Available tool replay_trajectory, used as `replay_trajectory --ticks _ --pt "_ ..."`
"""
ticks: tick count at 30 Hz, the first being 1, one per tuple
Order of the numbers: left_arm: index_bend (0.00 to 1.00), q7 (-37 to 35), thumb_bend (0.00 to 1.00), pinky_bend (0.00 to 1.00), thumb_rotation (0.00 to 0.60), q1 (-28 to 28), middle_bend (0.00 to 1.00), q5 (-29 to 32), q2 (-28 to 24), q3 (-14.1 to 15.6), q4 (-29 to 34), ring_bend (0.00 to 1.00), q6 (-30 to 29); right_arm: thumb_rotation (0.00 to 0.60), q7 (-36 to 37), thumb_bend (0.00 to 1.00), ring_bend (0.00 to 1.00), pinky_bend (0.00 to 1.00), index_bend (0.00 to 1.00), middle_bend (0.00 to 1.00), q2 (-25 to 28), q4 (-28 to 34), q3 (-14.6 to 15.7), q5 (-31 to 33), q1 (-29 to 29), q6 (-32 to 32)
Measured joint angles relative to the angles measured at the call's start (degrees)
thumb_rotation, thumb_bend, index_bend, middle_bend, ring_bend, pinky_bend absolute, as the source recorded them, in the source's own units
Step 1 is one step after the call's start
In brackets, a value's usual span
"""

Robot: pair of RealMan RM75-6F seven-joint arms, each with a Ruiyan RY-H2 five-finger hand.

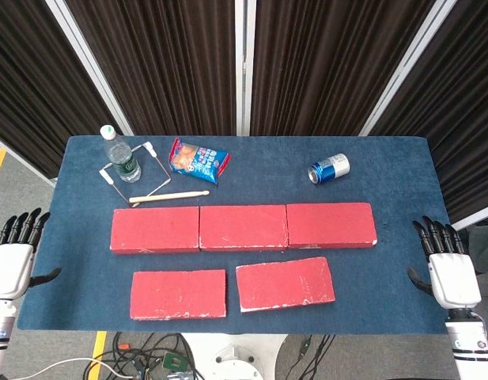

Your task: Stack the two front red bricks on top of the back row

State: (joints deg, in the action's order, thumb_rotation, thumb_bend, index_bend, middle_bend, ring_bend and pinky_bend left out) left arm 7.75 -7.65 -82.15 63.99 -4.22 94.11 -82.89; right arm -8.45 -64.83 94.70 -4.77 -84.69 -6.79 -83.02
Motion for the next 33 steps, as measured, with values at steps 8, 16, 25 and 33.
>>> replay_trajectory --ticks 8,16,25,33 --pt "0.02 -1.06 0.02 0.05 0.600 -0.09 0.00 -1.35 -1.00 0.63 1.94 0.00 0.25 0.600 0.46 0.19 0.00 0.00 0.00 0.00 0.51 0.14 -0.14 -0.05 0.23 -0.61" --pt "0.02 -2.13 0.02 0.05 0.600 -0.83 0.00 -4.64 -2.47 2.74 5.77 0.00 2.46 0.600 1.13 0.19 0.00 0.00 0.00 0.00 0.87 0.23 -0.60 0.53 0.33 -0.92" --pt "0.02 -5.03 0.02 0.05 0.600 -3.97 0.00 -8.95 -4.95 5.87 12.21 0.00 9.52 0.600 0.65 0.19 0.00 0.00 0.00 0.00 1.67 1.09 -0.82 0.72 0.66 -1.63" --pt "0.02 -4.29 0.00 0.05 0.600 -7.84 0.00 -11.54 -3.91 7.50 16.00 0.00 16.29 0.600 1.23 0.19 0.00 0.00 0.00 0.00 3.03 1.36 -1.18 1.04 0.97 -2.18"
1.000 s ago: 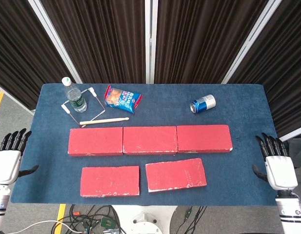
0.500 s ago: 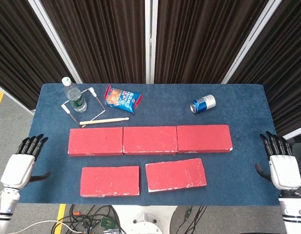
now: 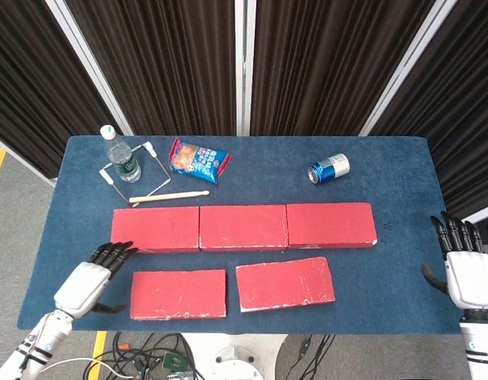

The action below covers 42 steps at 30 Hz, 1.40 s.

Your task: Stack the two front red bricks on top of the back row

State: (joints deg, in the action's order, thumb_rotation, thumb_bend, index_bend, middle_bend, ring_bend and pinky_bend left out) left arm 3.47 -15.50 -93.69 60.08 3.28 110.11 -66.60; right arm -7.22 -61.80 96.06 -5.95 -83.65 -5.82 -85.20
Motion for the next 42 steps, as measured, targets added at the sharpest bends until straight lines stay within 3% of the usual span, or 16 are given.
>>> replay_trajectory --ticks 13,23,32,42 --pt "0.02 8.32 0.00 0.05 0.600 -6.10 0.00 7.39 4.93 -1.21 5.36 0.00 9.68 0.600 1.61 0.19 0.00 0.00 0.00 0.00 -0.02 -1.20 -0.24 1.05 0.08 0.56" --pt "0.02 15.73 0.00 0.05 0.600 -10.80 0.00 19.22 8.85 -2.76 7.59 0.00 15.12 0.600 2.16 0.19 0.00 0.00 0.00 0.00 0.57 -1.76 -0.30 1.58 0.27 0.76" --pt "0.01 25.53 0.00 0.05 0.600 -14.73 0.00 30.46 13.65 -3.09 9.61 0.00 14.51 0.600 3.54 0.19 0.00 0.00 0.00 0.00 0.36 -2.94 -0.45 2.17 0.43 0.92" --pt "0.01 28.81 0.00 0.05 0.600 -18.90 0.00 37.73 17.67 -3.21 9.09 0.00 13.59 0.600 4.52 0.19 0.00 0.00 0.00 0.00 -0.07 -4.09 -0.47 2.61 0.50 1.27"
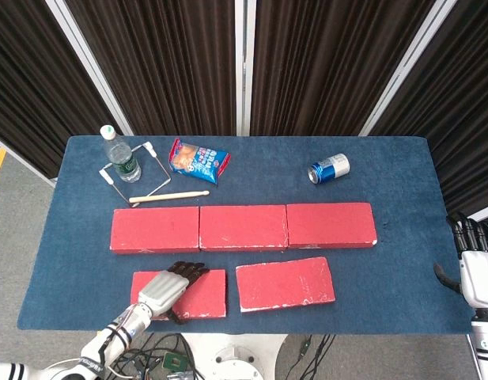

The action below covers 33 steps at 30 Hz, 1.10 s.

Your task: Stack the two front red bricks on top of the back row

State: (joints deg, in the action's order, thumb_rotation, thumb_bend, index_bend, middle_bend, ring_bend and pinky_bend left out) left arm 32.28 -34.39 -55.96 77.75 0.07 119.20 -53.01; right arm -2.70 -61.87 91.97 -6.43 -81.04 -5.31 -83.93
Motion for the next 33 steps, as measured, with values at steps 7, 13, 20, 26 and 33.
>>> replay_trajectory --ticks 7,13,20,26,33 --pt "0.01 2.40 0.00 0.05 0.600 -2.16 0.06 4.60 1.38 0.45 -1.10 0.00 -1.57 0.600 0.87 0.19 0.00 0.00 0.00 0.00 0.20 -0.55 -0.12 0.56 0.30 0.01" --pt "0.01 3.09 0.00 0.05 0.600 -3.55 0.16 6.83 1.59 1.15 -0.66 0.00 -2.87 0.600 1.14 0.19 0.00 0.00 0.00 0.00 0.16 -0.77 -0.22 0.91 0.21 0.47" --pt "0.01 1.75 0.03 0.07 0.600 -4.56 0.27 7.17 1.02 1.56 -0.09 0.05 -3.09 0.600 0.89 0.20 0.00 0.00 0.00 0.00 0.21 -0.56 -0.34 1.17 0.18 0.58" --pt "0.01 0.42 0.10 0.07 0.600 -4.42 0.29 5.58 -0.26 1.49 1.34 0.06 -4.50 0.600 0.68 0.20 0.00 0.00 0.00 0.00 0.27 -0.33 -0.49 1.39 0.27 0.41" --pt "0.01 -0.06 0.10 0.07 0.600 -3.45 0.28 1.89 -5.27 1.39 5.98 0.06 -8.29 0.600 0.72 0.20 0.00 0.00 0.00 0.00 0.85 0.18 -0.97 1.54 0.49 -0.38"
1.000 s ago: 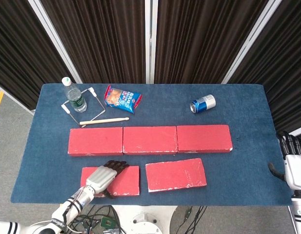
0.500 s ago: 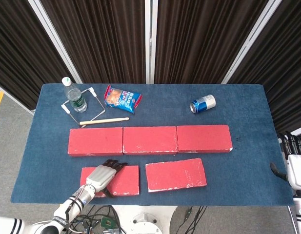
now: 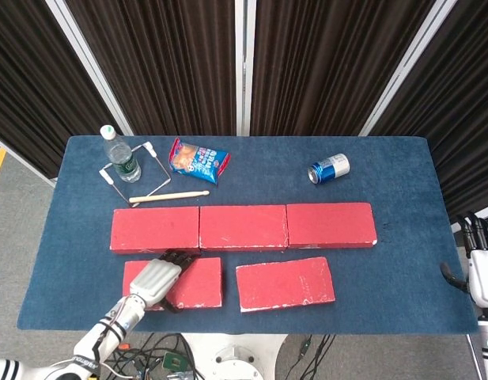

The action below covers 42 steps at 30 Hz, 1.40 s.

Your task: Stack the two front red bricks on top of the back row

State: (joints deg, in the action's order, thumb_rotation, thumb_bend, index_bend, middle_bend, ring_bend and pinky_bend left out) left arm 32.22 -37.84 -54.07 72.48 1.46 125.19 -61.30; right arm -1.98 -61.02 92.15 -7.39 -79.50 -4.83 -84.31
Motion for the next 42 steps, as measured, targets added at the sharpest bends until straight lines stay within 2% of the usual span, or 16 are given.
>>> replay_trajectory --ticks 4,7,10,14,20,26,42 --pt "0.01 0.89 0.10 0.07 0.600 -0.21 0.28 -0.39 -4.19 -0.55 3.25 0.06 -1.47 0.600 -0.45 0.19 0.00 0.00 0.00 0.00 0.38 0.49 -0.71 0.34 0.22 -1.21" --pt "0.01 0.74 0.10 0.07 0.600 -1.58 0.28 0.96 -6.93 -2.72 4.36 0.06 -1.39 0.600 -0.47 0.19 0.00 0.00 0.00 0.00 0.93 1.50 -1.31 0.51 0.44 -2.14" --pt "0.01 -1.48 0.10 0.07 0.600 -3.84 0.28 4.30 -8.46 -5.29 3.48 0.06 1.51 0.600 -1.13 0.19 0.00 0.00 0.00 0.00 1.13 2.04 -1.79 0.64 0.58 -3.04" --pt "0.01 -4.71 0.10 0.07 0.600 -8.82 0.27 9.98 -9.77 -8.63 -0.67 0.05 9.34 0.600 -1.94 0.19 0.00 0.00 0.00 0.00 1.50 3.17 -2.44 0.71 0.81 -4.32" --pt "0.01 -6.99 0.10 0.06 0.600 -16.76 0.27 15.71 -8.40 -11.37 -9.79 0.04 17.06 0.600 -2.28 0.19 0.00 0.00 0.00 0.00 2.15 3.73 -2.65 0.99 0.94 -4.30" --pt "0.01 -8.30 0.10 0.06 0.600 -22.29 0.27 19.47 -5.66 -11.15 -16.97 0.03 22.30 0.600 -1.66 0.19 0.00 0.00 0.00 0.00 1.80 2.80 -2.64 1.61 0.92 -3.67" --pt "0.01 -12.44 0.10 0.06 0.600 -28.87 0.28 23.30 -1.32 -8.84 -26.26 0.03 26.36 0.600 -1.27 0.19 0.00 0.00 0.00 0.00 1.96 2.21 -2.66 2.16 1.06 -3.25"
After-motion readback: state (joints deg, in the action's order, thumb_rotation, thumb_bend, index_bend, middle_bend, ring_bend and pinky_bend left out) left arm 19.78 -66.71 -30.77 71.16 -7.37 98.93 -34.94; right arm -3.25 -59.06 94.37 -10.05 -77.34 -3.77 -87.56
